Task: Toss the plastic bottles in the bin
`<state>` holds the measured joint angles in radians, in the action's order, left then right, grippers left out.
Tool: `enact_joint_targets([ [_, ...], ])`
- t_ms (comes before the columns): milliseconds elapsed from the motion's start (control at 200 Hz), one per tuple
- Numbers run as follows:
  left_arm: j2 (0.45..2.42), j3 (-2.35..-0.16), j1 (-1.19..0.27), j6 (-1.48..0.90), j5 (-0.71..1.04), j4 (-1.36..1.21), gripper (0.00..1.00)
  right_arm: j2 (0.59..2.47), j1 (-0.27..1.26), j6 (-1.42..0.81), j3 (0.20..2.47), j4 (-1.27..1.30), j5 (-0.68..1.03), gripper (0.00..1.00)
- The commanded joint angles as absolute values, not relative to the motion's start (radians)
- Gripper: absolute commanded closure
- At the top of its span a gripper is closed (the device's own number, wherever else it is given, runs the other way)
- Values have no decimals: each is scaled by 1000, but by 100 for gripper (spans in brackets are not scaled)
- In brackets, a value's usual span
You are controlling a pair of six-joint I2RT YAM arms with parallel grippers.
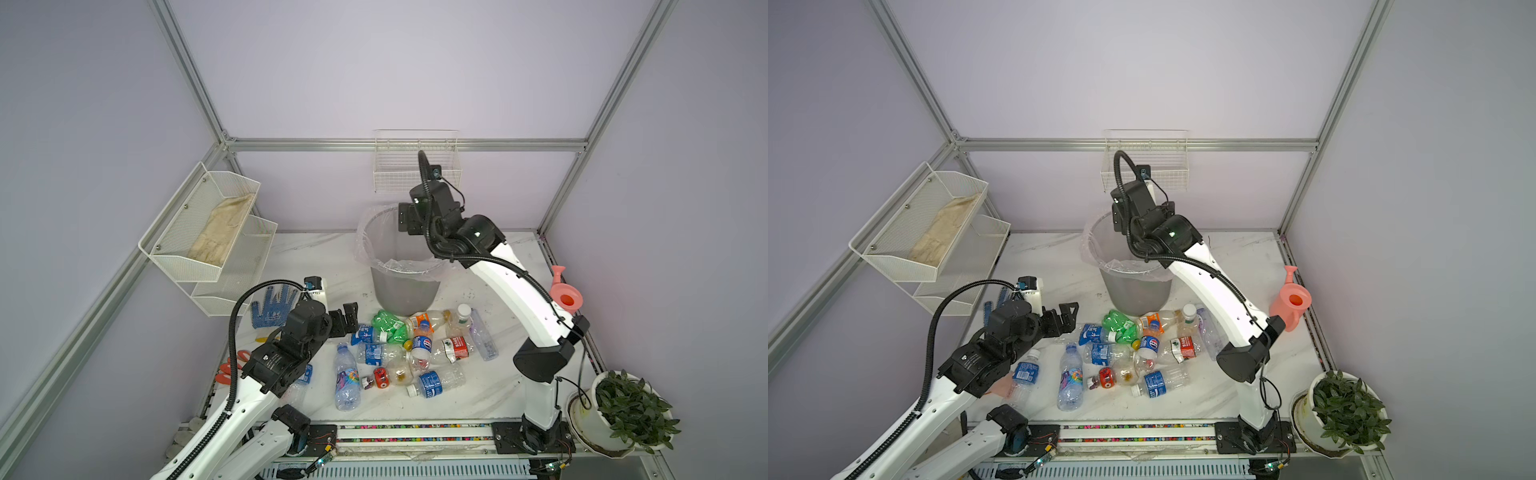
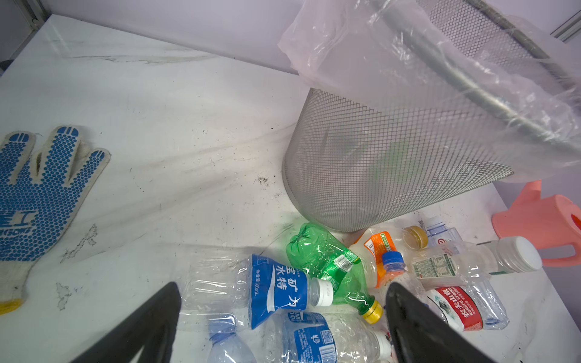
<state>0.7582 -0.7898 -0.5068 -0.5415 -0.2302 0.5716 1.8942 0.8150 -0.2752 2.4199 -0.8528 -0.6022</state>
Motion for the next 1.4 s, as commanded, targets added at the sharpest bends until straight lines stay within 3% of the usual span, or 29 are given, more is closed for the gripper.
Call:
enact_joint_targets([
  [0,757,-791,-510,-578,-255,579,0,1855,815,-282,2405,-825,-594,2],
  [380,911,-827,-433,-763,-187,755,0,1630,815,-247,2058,-622,-486,3],
  [745,940,-867,-446,-926,-48,909,3,1603,815,-276,2043,-646,-486,2],
  [1085,860,-865,-462,-940,-222,1068,3,1610,814,-290,2036,-646,-463,2],
  [1395,846,-801,-236,-900,-179,1074,1,1539,813,-307,1888,-591,-446,3],
])
